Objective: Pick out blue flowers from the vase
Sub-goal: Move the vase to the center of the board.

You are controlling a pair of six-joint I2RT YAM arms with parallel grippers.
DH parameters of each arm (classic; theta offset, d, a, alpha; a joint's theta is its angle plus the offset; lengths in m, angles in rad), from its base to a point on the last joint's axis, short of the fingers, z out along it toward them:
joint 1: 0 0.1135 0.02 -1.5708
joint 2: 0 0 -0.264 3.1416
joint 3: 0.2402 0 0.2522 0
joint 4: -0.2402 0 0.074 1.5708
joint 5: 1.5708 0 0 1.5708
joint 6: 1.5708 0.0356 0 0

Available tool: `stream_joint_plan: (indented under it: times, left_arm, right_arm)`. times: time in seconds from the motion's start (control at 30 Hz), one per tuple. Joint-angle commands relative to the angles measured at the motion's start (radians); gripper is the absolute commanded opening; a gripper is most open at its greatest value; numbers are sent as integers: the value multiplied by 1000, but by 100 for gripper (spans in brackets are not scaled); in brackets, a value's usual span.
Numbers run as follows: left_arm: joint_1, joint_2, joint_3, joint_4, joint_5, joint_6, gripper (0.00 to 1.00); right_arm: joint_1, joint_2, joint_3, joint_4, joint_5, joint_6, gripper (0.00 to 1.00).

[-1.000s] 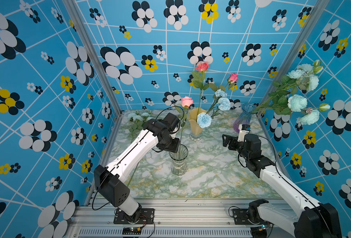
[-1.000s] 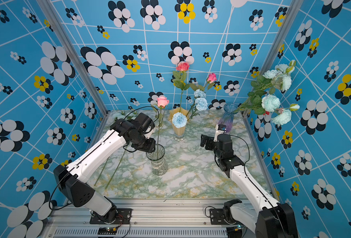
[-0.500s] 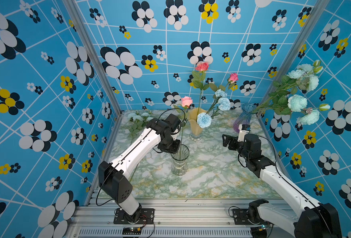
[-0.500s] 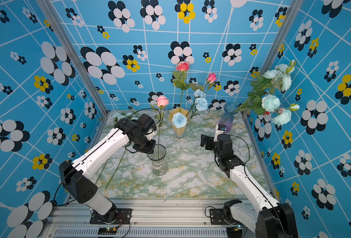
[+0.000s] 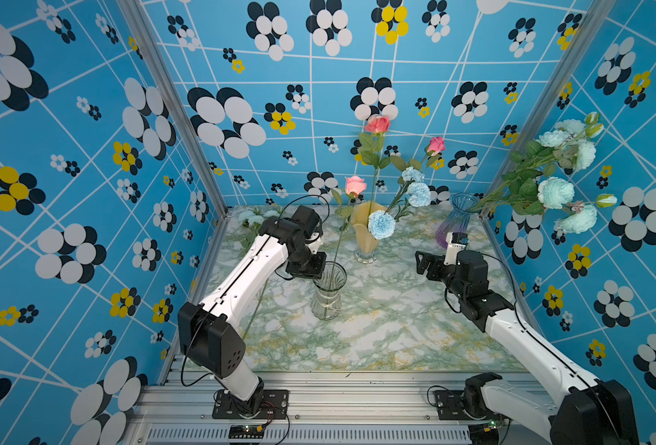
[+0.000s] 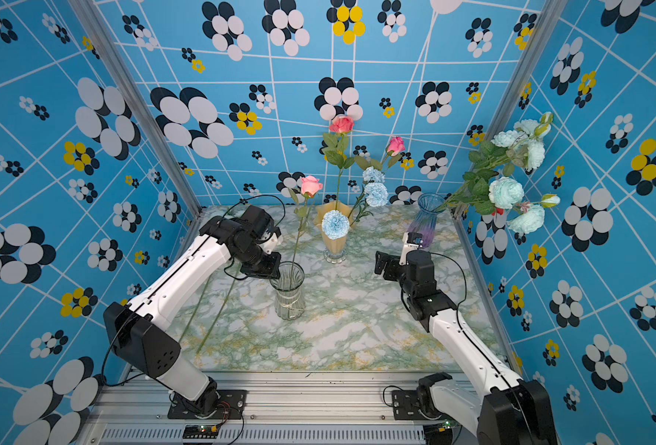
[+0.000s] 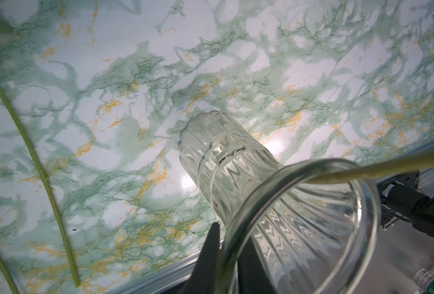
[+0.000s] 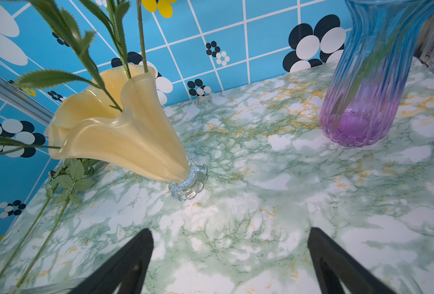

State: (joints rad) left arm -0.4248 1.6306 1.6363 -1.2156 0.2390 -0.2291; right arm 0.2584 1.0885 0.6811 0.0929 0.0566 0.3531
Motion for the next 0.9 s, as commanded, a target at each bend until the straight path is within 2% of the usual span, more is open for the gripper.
stream_joint_plan:
  times: [0.0,0.57,0.87]
  left_arm:
    - [47,11,-20,16,-70,50,0]
    - [192,225,186,116,-33,68,0]
    - [305,353,331,143,-32,86,0]
  right_arm:
    - [-4,2,28,-7,5,10,98]
    - [-5,8,28,-7,5,10,98]
    - [-4,12,31,-8,3,9,98]
